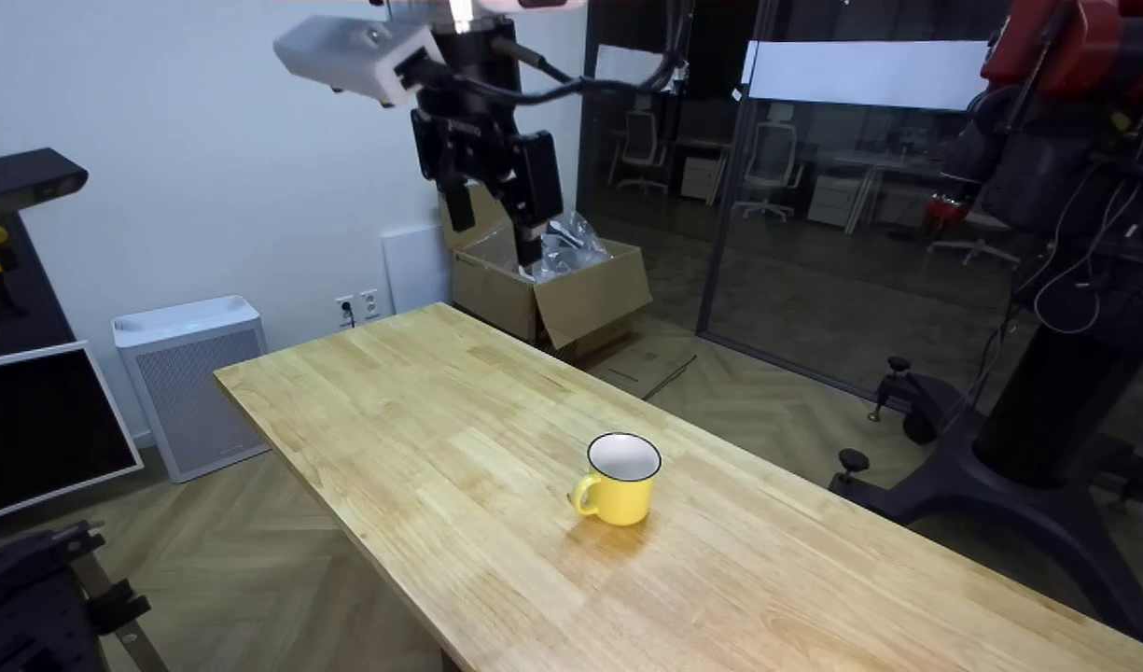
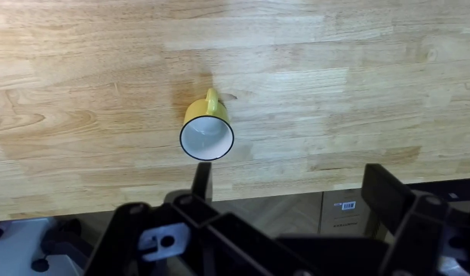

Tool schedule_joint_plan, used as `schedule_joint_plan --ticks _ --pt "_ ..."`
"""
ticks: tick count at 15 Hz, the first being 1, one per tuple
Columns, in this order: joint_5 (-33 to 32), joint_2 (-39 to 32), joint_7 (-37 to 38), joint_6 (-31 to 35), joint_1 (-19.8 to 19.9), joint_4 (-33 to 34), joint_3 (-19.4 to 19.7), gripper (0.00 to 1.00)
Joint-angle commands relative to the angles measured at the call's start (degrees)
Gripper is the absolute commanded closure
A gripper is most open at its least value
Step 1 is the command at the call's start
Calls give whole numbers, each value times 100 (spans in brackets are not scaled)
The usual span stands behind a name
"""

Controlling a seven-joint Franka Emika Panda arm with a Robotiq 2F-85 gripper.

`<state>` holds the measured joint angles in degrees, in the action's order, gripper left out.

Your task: Move the cup towards you

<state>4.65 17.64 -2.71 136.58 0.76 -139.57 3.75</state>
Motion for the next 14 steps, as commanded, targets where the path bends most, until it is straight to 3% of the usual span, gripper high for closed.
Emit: schedule_joint_plan --ticks 1,6,11,13,14 --pt "-240 -629 -365 445 117 176 75 0" --pt "111 -1532 -1324 1006 123 338 272 0" --pt "1013 -2447 -2691 1150 301 799 199 0" --pt "1085 -2727 -2755 1073 425 1023 117 0" --pt "922 -2395 -2596 1149 423 648 86 0"
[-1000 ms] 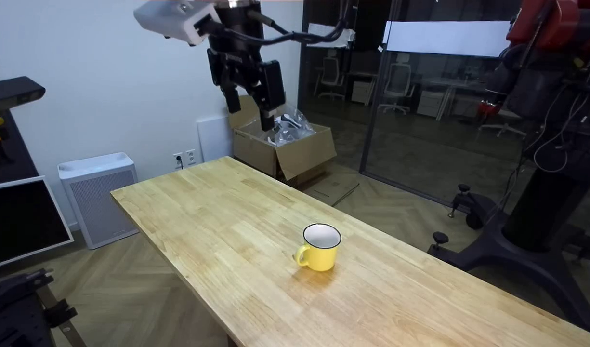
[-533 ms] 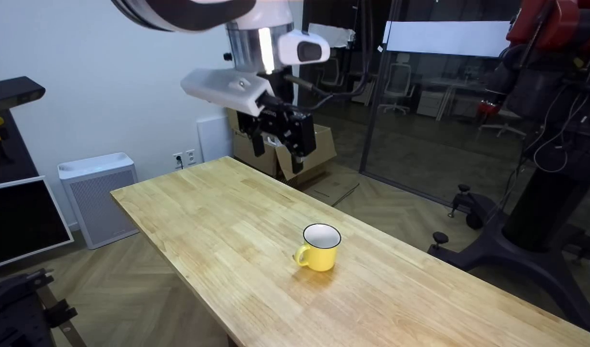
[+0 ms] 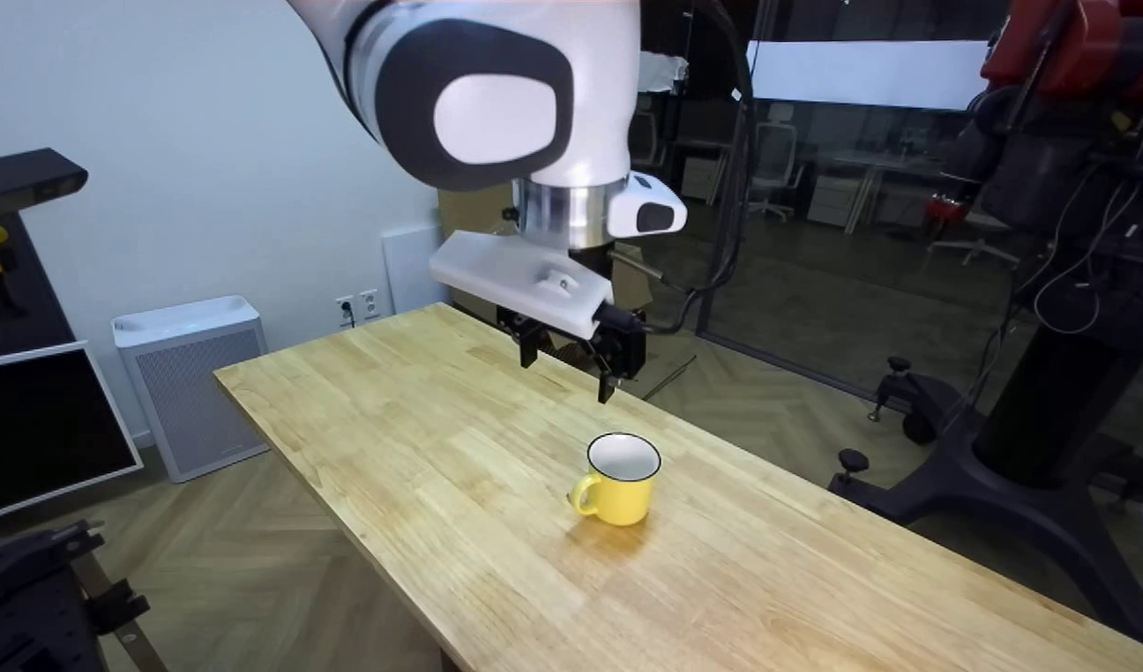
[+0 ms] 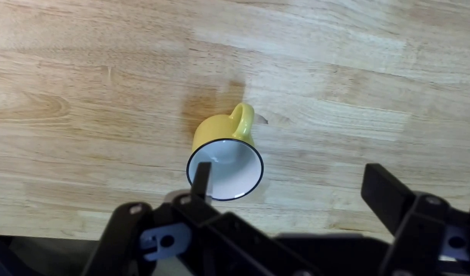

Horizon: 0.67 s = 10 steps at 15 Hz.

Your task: Move the cup towards you

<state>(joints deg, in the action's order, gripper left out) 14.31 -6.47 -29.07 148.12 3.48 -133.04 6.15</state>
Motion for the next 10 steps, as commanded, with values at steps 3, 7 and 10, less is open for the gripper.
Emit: schedule_joint_plan --ticks 3,7,10 --pt "-43 -282 14 -7 251 219 -225 0" --pt "-173 -515 146 56 260 388 -238 0" --pt "-459 -932 288 -22 280 683 -243 0"
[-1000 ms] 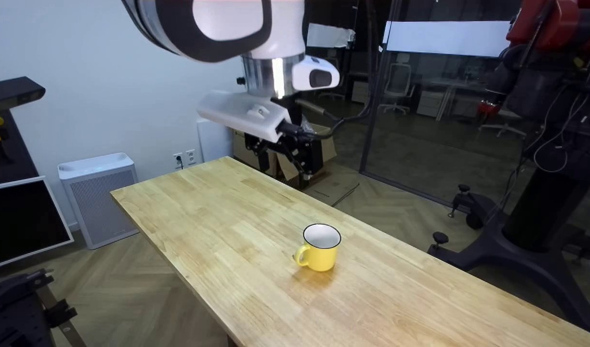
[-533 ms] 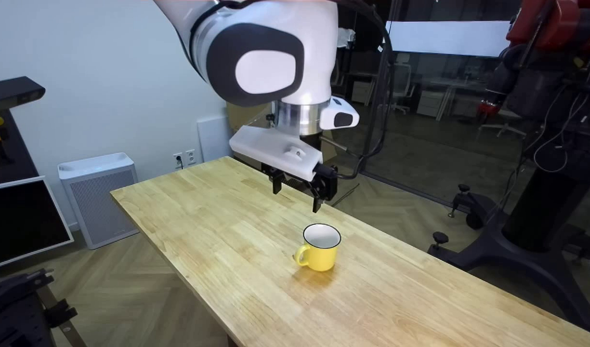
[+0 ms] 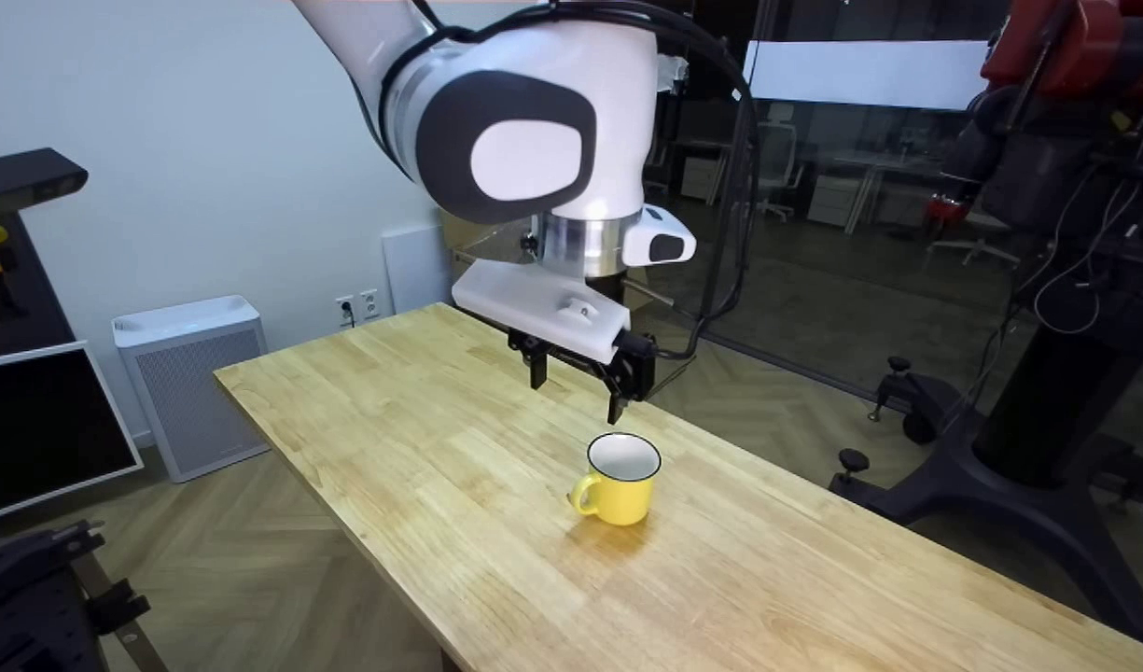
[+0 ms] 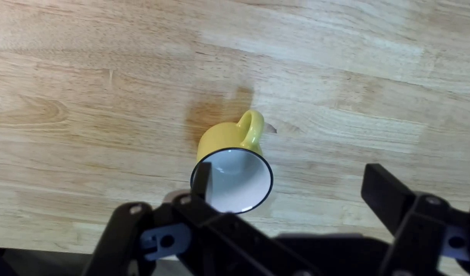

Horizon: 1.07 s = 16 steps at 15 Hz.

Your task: Move the cup towards you

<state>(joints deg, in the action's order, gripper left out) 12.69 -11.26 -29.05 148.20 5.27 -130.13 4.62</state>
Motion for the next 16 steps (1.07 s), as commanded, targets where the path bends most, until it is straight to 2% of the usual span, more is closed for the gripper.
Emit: schedule_joint_plan --ticks 1,9,16 --pt "-423 -609 358 -52 102 506 -87 0" --pt "-1117 -1828 694 -410 75 1726 -224 0" --pt "-1341 -2417 912 -859 -19 2471 -460 0"
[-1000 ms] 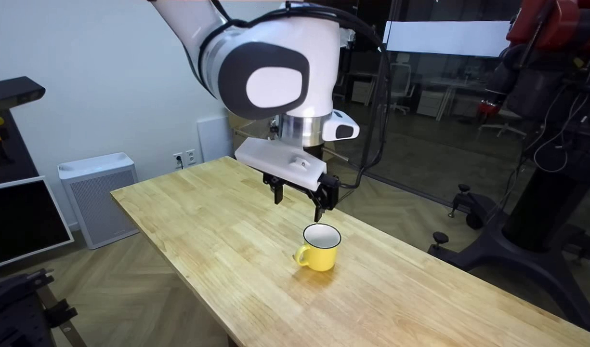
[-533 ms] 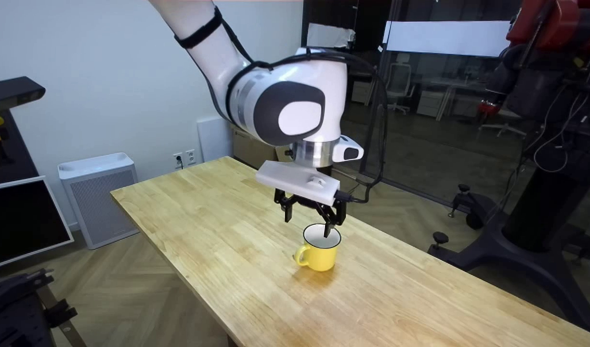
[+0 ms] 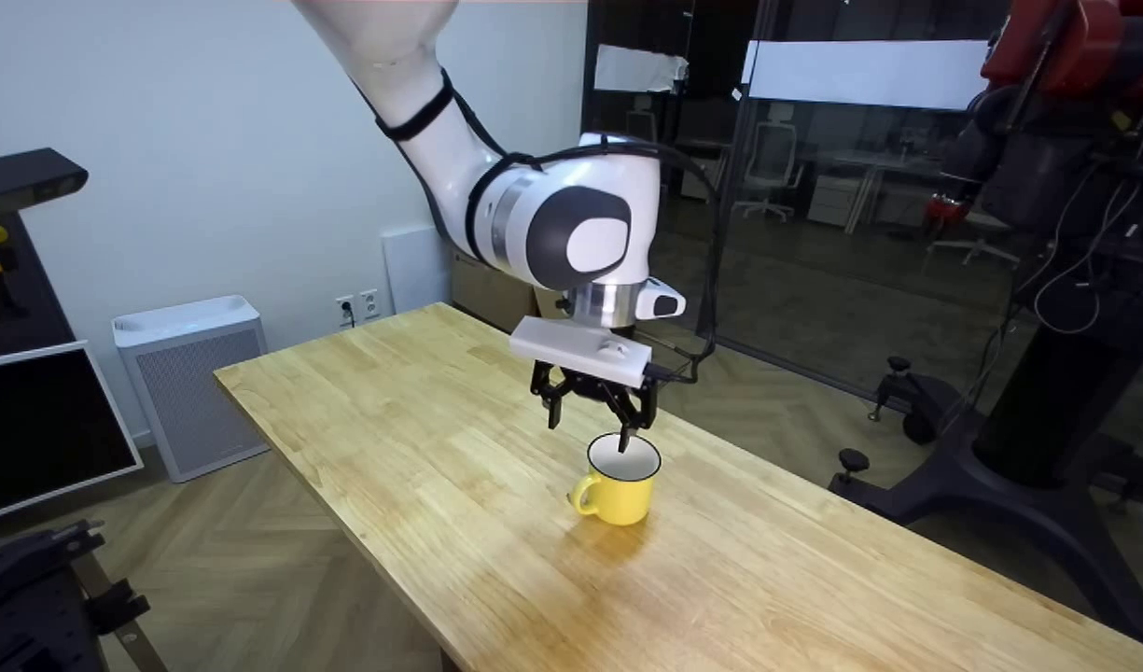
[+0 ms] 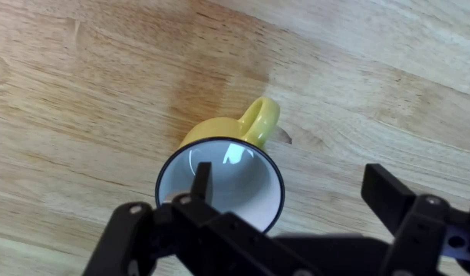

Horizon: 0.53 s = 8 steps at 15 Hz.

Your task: Move the cup towards you

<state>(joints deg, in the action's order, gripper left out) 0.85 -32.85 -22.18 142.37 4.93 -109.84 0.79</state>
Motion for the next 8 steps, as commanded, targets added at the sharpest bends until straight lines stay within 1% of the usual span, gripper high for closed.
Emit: schedule_joint_plan --ticks 1,8 --pt "-140 -320 177 -316 42 516 -113 0" --pt "-97 -726 13 -595 142 943 -228 0"
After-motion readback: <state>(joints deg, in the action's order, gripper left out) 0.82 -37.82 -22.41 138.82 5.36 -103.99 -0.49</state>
